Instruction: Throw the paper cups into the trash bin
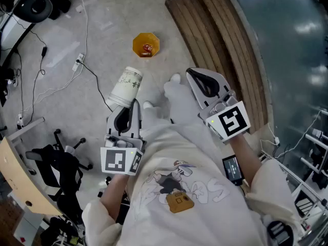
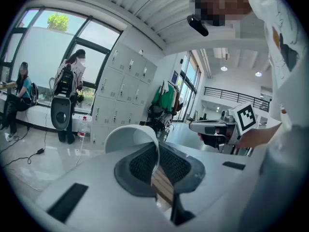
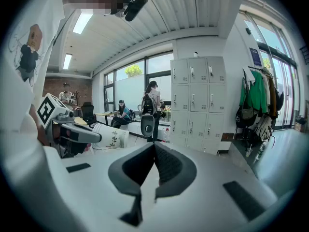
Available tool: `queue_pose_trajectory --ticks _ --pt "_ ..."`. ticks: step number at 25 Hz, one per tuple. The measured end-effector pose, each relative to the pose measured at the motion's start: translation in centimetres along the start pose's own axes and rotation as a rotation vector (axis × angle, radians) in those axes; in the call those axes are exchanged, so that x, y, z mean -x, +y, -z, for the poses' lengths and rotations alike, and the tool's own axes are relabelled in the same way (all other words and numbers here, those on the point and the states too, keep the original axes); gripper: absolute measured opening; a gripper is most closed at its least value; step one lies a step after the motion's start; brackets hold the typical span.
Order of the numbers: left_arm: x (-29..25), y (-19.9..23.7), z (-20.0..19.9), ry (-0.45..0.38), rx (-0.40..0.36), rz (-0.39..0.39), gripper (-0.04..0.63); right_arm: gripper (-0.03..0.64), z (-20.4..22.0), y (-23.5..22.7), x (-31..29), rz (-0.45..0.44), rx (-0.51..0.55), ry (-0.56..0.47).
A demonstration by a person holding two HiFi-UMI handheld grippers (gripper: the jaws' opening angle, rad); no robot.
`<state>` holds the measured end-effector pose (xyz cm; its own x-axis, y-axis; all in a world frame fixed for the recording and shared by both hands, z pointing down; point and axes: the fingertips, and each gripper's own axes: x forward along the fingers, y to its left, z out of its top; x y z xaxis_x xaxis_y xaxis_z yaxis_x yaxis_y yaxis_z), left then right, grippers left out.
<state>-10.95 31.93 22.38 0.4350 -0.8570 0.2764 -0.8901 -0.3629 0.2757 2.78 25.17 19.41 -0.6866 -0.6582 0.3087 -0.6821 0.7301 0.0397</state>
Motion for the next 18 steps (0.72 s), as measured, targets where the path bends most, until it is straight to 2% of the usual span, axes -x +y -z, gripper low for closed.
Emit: queue_pose_trajectory --ticks 4,7,10,14,18 --pt "1.2 -2.7 -0.7 -0.007 -0.009 -0.004 0.023 0.006 0.6 1.6 2.8 -0.045 -0.023 0.016" --pt "1.3 -4.6 -1.3 -0.012 0.014 -0.022 0.023 0.006 0.8 1.4 4.6 -0.065 -0.075 0.024" --pt "0.9 -6.6 -1.4 -0.003 0.054 -0.035 0.023 0.006 0.8 0.4 5.8 -0.079 -0.107 0.025" --pt "-0.6 -8.0 -1.4 0.015 0.042 -0.061 0.023 0.006 1.4 -1.6 6.3 -0.093 -0.119 0.014" --pt "-2.1 -8.6 -1.5 0.014 0.038 -0.099 0.023 0.008 1.9 -3.8 6.6 -0.125 -0.18 -0.011"
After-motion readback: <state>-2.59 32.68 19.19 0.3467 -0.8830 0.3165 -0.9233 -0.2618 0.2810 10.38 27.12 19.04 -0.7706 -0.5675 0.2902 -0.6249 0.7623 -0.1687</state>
